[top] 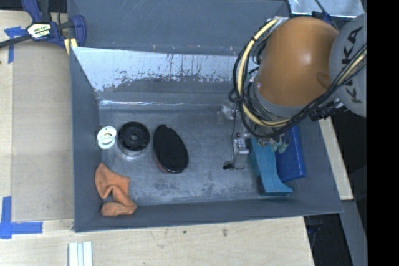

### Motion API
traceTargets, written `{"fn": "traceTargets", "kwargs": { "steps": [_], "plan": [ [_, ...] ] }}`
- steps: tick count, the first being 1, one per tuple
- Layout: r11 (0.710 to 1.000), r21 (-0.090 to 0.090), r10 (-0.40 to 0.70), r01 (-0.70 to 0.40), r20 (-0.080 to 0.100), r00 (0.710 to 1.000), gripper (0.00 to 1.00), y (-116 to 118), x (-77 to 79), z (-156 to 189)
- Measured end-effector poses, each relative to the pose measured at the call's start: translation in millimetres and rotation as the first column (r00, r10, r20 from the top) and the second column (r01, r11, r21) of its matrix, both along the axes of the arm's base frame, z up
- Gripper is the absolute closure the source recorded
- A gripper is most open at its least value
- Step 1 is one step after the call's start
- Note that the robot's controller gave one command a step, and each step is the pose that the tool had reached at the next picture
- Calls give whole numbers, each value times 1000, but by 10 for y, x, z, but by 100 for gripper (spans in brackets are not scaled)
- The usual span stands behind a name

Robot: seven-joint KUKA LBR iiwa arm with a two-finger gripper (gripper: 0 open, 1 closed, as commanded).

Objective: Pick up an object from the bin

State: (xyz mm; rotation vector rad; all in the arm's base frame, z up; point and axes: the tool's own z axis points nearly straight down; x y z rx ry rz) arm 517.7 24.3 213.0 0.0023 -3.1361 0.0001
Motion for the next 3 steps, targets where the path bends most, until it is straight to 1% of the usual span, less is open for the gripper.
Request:
{"fn": "traceTargets", "kwargs": {
  "steps": [1,2,3],
  "plan": [
    [1000,0,-1,1,9,1000,0,0,17,44],
    [998,-2,69,-69,17,997,0,241,141,-232],
    [991,0,132,-132,6,991,0,712,190,-565]
  ]
}}
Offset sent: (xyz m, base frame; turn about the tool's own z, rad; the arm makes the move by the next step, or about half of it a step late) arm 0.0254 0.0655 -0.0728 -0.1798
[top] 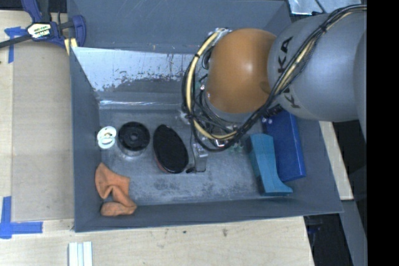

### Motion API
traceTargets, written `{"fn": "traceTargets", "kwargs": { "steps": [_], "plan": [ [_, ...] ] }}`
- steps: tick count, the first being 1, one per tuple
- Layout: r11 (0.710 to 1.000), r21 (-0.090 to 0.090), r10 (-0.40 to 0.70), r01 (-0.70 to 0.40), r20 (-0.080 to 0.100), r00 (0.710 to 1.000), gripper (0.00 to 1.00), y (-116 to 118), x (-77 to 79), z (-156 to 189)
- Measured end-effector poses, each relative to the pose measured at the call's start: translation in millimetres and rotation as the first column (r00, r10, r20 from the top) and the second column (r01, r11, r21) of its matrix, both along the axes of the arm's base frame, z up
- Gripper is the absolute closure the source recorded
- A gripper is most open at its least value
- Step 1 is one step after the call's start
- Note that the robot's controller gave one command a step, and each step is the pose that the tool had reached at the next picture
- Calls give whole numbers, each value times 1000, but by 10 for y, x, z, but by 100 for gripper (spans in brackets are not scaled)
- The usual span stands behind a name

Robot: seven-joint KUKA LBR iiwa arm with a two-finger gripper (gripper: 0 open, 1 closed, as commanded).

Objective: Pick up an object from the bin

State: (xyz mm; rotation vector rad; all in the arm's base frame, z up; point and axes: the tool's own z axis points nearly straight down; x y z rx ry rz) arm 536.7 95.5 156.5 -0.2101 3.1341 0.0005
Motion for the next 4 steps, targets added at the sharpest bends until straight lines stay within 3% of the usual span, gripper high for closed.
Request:
{"fn": "traceTargets", "kwargs": {
  "steps": [1,2,3,4],
  "plan": [
    [1000,2,6,-6,3,1000,0,179,-10,-310],
    [977,4,212,-213,23,977,100,234,-182,-611],
    [977,4,212,-212,23,977,100,235,-182,-611],
    [984,0,178,-178,2,984,100,140,-122,844]
  ]
}}
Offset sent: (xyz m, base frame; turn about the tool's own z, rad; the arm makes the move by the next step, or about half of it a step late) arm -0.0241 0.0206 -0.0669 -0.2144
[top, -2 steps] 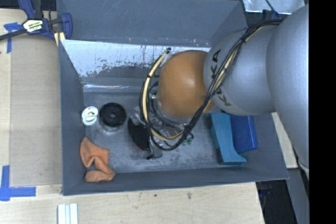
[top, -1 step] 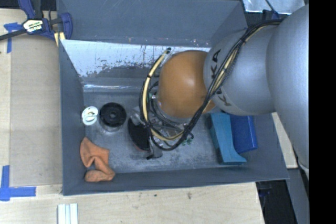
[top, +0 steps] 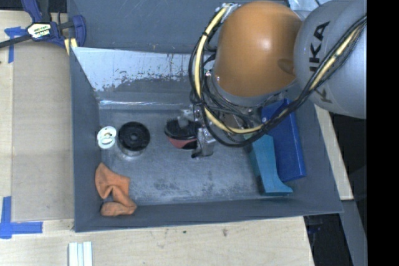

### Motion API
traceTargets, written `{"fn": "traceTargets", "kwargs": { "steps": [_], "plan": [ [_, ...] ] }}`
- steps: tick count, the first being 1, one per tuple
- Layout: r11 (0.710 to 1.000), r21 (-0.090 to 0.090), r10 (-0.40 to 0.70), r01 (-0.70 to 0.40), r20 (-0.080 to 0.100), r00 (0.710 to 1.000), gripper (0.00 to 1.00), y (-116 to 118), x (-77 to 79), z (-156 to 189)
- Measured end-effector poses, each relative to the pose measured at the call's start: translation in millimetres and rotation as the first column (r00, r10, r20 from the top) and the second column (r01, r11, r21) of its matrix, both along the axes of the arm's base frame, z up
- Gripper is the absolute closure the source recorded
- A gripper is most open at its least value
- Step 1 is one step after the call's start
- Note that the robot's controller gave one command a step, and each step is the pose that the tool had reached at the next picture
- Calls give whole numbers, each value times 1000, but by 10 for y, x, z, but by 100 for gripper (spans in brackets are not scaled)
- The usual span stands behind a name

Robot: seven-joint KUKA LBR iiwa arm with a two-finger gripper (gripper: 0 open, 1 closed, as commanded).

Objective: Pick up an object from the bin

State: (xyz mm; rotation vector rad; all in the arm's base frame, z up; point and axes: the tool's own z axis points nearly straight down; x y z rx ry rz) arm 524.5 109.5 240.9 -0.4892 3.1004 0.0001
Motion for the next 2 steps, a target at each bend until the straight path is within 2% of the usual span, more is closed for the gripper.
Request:
{"fn": "traceTargets", "kwargs": {
  "steps": [1,2],
  "plan": [
    [1000,0,0,0,-1,1000,100,0,-3,-3],
    [968,1,249,-249,1,968,100,282,-90,44]
  ]
}}
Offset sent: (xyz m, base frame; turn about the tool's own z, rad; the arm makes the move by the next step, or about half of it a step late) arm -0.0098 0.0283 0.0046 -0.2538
